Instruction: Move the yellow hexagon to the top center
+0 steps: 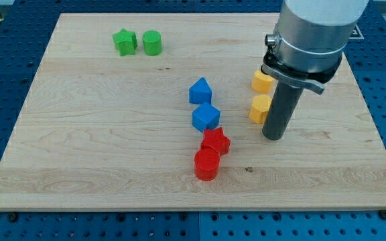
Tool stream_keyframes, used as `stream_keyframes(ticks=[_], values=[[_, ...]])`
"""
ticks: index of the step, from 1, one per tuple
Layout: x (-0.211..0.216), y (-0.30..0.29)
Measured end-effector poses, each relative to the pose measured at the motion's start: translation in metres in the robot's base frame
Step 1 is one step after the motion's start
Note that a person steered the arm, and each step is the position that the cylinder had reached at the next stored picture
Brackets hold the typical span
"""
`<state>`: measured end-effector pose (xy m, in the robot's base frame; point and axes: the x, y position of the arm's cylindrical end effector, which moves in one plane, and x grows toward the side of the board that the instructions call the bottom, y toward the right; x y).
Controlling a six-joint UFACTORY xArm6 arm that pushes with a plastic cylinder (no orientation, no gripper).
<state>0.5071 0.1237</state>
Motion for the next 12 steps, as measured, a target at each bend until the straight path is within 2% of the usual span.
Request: stream_keyframes(ticks=[6, 10, 12], values=[[-0.035, -0.024], [-0.157, -0.026], [-0.179, -0.017]])
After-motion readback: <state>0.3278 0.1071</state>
